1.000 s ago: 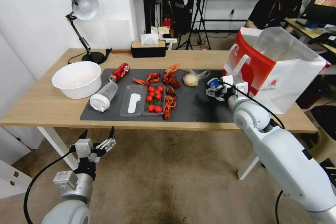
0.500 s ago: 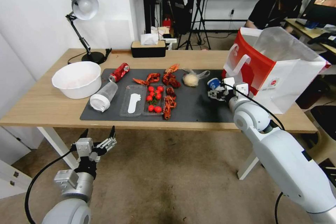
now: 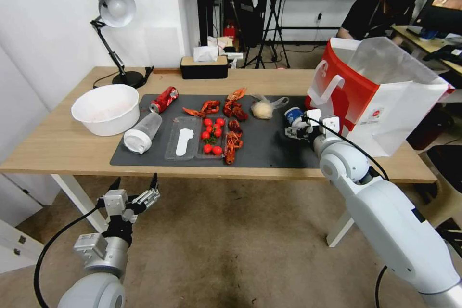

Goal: Pick up the trash from the table and place it into the takeout bag.

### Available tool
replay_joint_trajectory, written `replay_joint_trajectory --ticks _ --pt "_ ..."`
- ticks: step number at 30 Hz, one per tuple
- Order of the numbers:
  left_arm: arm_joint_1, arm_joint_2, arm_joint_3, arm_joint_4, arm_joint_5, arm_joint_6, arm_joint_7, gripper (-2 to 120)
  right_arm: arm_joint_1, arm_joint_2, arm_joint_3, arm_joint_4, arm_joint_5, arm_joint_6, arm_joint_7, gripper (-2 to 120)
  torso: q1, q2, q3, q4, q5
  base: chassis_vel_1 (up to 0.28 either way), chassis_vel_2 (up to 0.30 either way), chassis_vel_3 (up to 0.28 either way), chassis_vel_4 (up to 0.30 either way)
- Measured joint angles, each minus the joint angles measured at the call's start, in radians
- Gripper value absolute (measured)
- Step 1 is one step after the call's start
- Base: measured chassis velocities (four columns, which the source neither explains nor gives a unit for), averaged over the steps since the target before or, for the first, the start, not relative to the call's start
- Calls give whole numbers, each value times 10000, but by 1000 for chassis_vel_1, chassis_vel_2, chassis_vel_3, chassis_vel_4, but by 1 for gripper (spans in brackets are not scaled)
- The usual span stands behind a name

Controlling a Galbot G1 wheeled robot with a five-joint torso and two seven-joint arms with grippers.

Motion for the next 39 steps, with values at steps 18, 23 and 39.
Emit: replay_joint_trajectory --ticks 18,23,39 --pt "34 -7 55 -60 19 -22 -37 100 11 99 71 -174 430 94 173 93 -2 0 0 0 0 0 0 0 0" --pt "56 -7 54 -95 25 -42 -52 100 16 109 75 -217 568 104 195 78 -3 1 -1 -1 -1 0 0 0 0" --pt "73 -12 80 -141 43 -98 -81 100 -184 29 285 147 634 366 12 62 1 1 1 1 6 0 0 0 0"
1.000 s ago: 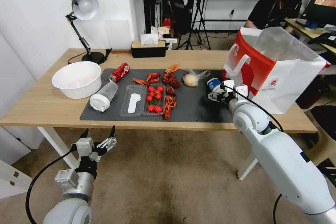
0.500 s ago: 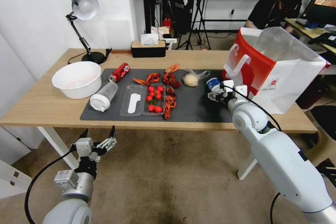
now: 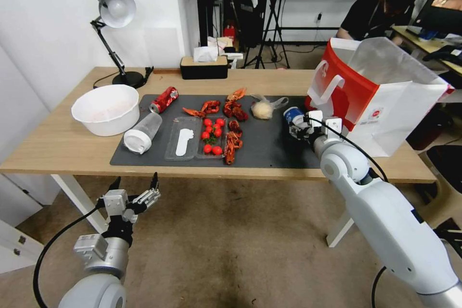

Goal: Pick up the trash from the table and place it into the takeout bag.

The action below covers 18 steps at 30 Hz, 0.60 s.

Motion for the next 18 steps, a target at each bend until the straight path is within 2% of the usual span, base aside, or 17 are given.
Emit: replay_joint_trajectory --ticks 4,7,10,11,12,15,18 --pt "2 -10 -8 -25 -2 -2 -15 100 -76 -336 145 580 -10 197 -399 61 0 1 0 0 -5 0 0 0 0" --pt "17 -8 -42 -28 -3 -2 -32 100 -390 -895 441 1502 40 426 -1198 61 0 1 0 -3 -6 0 0 0 0" --pt "55 -7 -63 -45 5 -2 -36 100 -627 -1086 623 1949 73 614 -1672 61 0 0 -1 -1 -6 0 0 0 0" --pt "70 -16 -76 -82 14 -3 -49 100 -877 -1234 830 2342 83 906 -2178 61 -1 1 -1 -1 -5 0 0 0 0" --pt "70 -16 -76 -82 14 -3 -49 100 -877 -1234 830 2342 83 906 -2178 61 -1 1 -1 -1 -5 0 0 0 0" --pt "90 -57 -59 -158 21 -9 -80 100 -1390 -1473 1272 2937 -15 1789 -3060 61 0 0 -2 -2 -5 0 0 0 0" --pt "94 -59 -56 -159 23 -28 -86 100 -1528 -1546 1468 3090 -106 2251 -3253 61 -1 1 -1 -2 -4 0 0 0 0"
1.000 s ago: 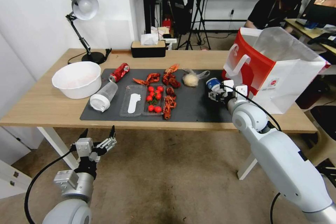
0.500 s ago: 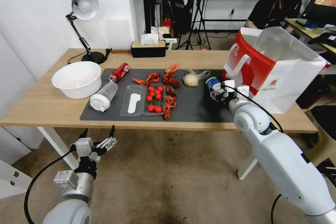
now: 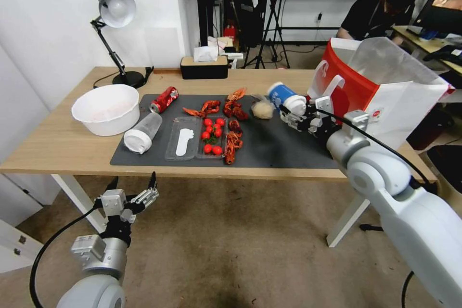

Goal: Pick up the trash from the table and place it into the takeout bag.

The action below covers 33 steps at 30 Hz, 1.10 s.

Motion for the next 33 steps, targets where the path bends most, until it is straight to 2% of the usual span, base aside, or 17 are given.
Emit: replay_joint_trajectory --ticks 2,6,11,12,16,19,21,25,26,30,33 --pt "-1 1 -1 0 0 -32 -4 100 -87 -133 465 296 -44 640 -42 61 0 0 0 1 -1 0 0 0 0" --pt "-2 -1 2 -1 0 -58 -14 100 -5 -440 1008 643 -30 1118 455 61 0 0 0 1 0 0 0 0 0" --pt "6 -3 18 -2 0 -89 -21 100 443 -948 1556 784 132 1174 1782 61 0 -1 0 0 -1 0 0 0 0" --pt "6 -3 18 -2 0 -89 -21 100 443 -948 1556 784 132 1174 1782 61 0 -1 0 0 -1 0 0 0 0" --pt "58 7 8 -58 -9 -144 -102 100 1025 -1398 2140 540 755 280 3962 61 0 -2 -1 1 -2 0 0 0 0" --pt "87 22 -3 -100 -15 -145 -102 100 1066 -1490 2387 277 1085 -253 4395 61 0 -2 0 1 0 0 0 0 0" --pt "90 29 -4 -111 -19 -145 -102 100 1066 -1511 2459 94 1201 -467 4487 61 0 -2 0 0 0 0 0 0 0" --pt "87 30 29 -116 -22 -133 -99 100 1021 -1363 2485 -586 1264 -658 4317 78 0 -2 0 1 2 0 0 0 0" --pt "87 30 29 -116 -22 -133 -99 100 1021 -1363 2485 -586 1264 -658 4317 78 0 -2 0 1 2 0 0 0 0" --pt "99 21 44 -135 -22 -132 -110 100 976 -1207 2390 -752 1033 -616 4109 96 0 -2 0 1 -2 0 0 0 0" --pt "108 21 31 -138 -23 -132 -115 100 976 -1185 2338 -759 990 -595 4020 99 -1 -2 0 1 -2 0 0 0 0"
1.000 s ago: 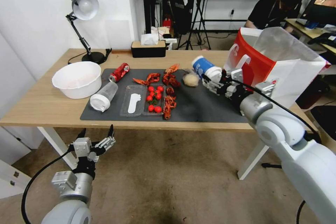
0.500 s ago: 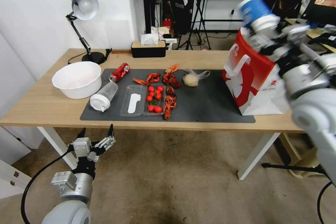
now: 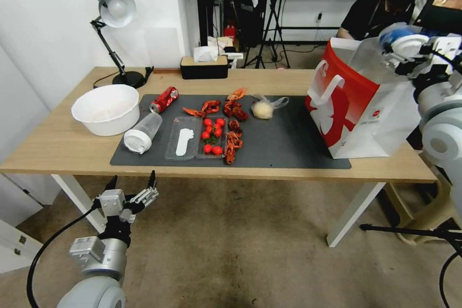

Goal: Pick up the trash from the table and place it into the takeout bag.

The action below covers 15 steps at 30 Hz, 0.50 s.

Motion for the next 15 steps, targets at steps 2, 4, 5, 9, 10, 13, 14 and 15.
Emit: replay_joint_trajectory --ticks 2,4,5,9,10,13,14,15 --pt "8 0 -12 -1 -3 0 -1 100 2 15 -42 0 -37 17 -57 100 1 0 0 0 0 0 0 0 0" --pt "15 0 -19 0 -4 -2 -2 100 0 37 -81 0 -99 67 -146 100 0 0 0 0 0 0 0 0 0" --pt "18 -1 -20 -1 -5 -3 -3 100 -15 53 -94 13 -108 150 -217 100 0 0 0 0 0 0 0 0 0" --pt "24 5 -20 -9 -10 -3 -5 100 -66 91 -116 156 -100 639 -439 100 1 0 0 0 0 0 0 0 0" --pt "24 5 -20 -9 -10 -3 -5 100 -66 91 -116 156 -100 639 -439 100 1 0 0 0 0 0 0 0 0" --pt "1 32 -47 16 -35 -3 -5 100 -151 101 -153 549 245 1029 -564 100 0 0 0 0 0 0 0 0 0" --pt "1 32 -47 16 -35 -3 -5 100 -151 101 -153 549 245 1029 -564 100 0 0 0 0 0 0 0 0 0" --pt "-14 40 -49 33 -43 -3 -5 100 -258 101 -162 759 562 1098 -624 100 0 0 0 1 -2 0 0 0 0"
